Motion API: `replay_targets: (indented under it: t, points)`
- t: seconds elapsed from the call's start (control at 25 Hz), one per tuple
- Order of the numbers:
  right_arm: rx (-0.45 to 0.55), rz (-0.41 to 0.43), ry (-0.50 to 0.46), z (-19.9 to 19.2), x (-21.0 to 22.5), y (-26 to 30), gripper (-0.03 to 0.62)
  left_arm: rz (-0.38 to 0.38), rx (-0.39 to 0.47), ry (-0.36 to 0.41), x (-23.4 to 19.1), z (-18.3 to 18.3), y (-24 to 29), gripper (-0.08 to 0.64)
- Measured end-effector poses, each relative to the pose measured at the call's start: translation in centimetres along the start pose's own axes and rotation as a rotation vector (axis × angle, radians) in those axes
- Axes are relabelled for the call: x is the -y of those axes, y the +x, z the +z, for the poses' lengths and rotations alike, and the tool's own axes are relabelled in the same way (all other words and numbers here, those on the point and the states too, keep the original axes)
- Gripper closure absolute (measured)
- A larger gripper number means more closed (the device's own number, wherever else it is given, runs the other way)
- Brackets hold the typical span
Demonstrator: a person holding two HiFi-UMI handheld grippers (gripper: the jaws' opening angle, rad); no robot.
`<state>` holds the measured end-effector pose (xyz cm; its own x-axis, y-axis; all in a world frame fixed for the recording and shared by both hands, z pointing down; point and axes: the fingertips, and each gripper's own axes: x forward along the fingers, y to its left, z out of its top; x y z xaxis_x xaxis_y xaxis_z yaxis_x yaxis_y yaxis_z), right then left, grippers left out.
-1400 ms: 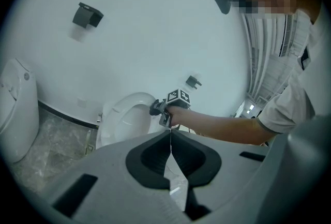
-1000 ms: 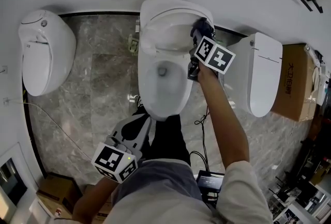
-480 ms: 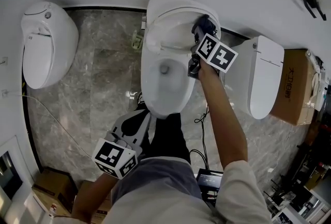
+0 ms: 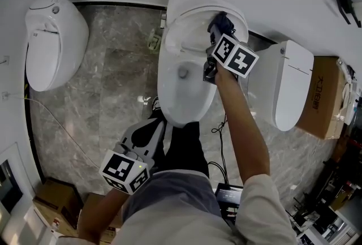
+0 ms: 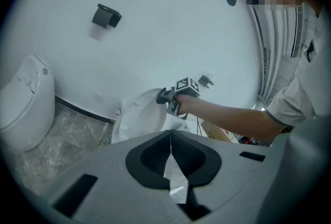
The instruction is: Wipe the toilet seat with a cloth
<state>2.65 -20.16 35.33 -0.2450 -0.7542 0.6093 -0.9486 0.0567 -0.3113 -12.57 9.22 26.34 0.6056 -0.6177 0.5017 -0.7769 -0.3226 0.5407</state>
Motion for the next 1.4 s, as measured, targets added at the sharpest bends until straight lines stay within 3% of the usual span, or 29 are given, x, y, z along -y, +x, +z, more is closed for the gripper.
replay_targets:
  t: [0.68, 1.04, 1.4]
  points:
    - [-0.039, 0.081, -0.008, -3.7, -3.9, 2.3, 0.489, 0.065, 0.072, -0.088, -3.4, 0.5, -1.2, 0.552]
    - [-0.062, 0.091, 0.016, -6.2, -4.7, 3.5, 0.489, 0.069, 0.039, -0.114, -4.3, -1.0, -1.6, 0.552]
    - [-0.11, 0.078, 0.01, -9.5, -4.8, 4.4, 0.489, 0.076, -0.012, -0.093, -5.3, -2.6, -2.1, 0.552]
